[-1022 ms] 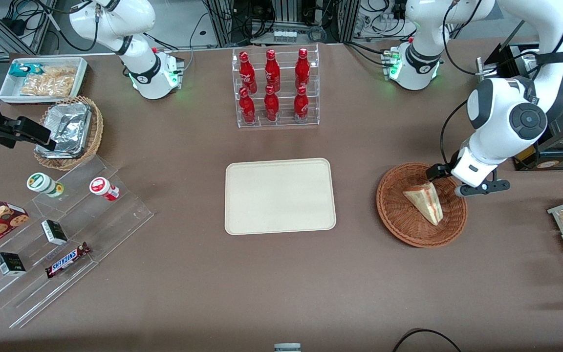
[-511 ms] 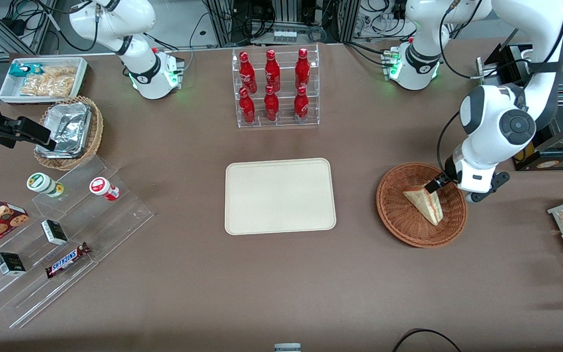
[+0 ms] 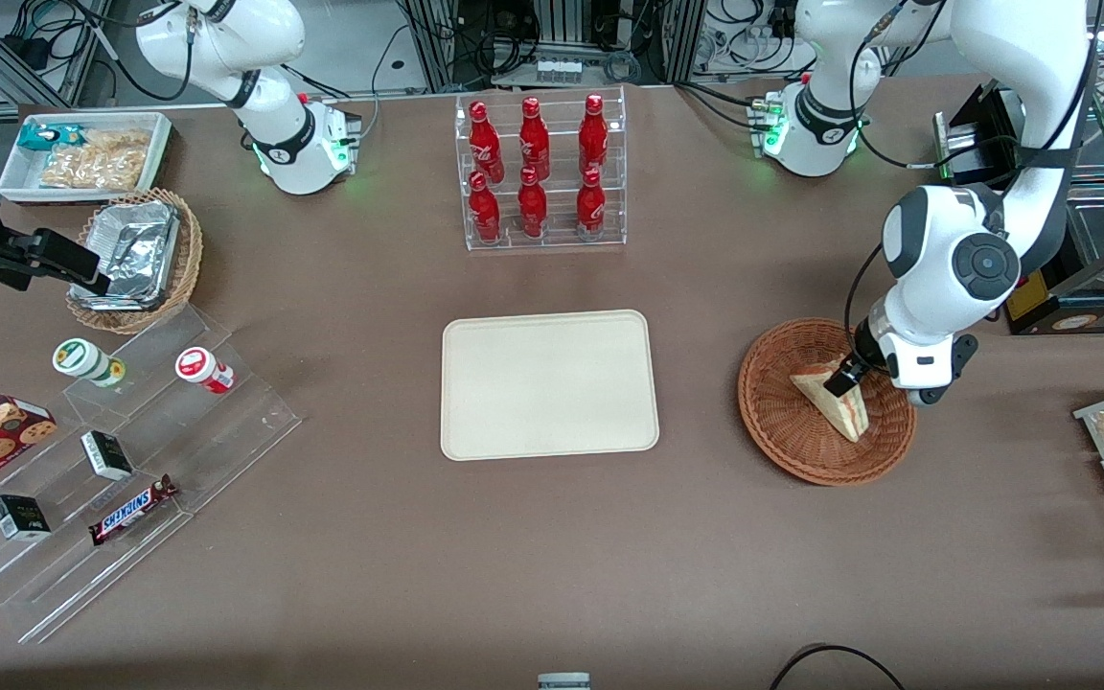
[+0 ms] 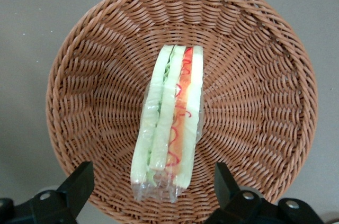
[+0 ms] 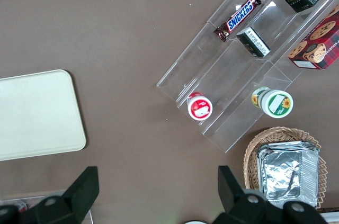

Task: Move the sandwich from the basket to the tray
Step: 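Close the left gripper on the sandwich's wrapped end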

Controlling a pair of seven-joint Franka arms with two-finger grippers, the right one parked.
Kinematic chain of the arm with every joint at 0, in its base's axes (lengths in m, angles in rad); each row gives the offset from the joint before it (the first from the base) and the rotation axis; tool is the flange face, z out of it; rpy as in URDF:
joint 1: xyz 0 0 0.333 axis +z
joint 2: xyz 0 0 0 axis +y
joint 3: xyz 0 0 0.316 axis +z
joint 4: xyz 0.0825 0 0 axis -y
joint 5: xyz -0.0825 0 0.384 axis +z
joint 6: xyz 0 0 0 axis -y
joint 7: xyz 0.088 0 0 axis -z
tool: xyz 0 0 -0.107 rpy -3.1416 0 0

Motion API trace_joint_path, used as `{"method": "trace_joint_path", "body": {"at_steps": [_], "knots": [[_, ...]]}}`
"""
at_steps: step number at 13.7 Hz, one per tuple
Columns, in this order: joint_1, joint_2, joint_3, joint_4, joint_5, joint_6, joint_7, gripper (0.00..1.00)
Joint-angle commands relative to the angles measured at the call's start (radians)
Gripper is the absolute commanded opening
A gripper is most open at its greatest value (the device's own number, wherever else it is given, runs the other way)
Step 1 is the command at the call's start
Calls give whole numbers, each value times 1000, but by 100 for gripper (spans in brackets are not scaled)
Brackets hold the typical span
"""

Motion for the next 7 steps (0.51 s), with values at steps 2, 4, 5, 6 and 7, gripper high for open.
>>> {"method": "trace_joint_path", "body": {"at_steps": [2,4,5,6,7], "knots": [[-4,56,1,-1,12,75,-28,100],[-4,80,1,-1,12,99,-29,100],[-4,92,1,-1,12,105,-28,100],[-4,99,1,-1,12,105,-28,100],[-4,99,1,-1,12,105,-26,100]]}}
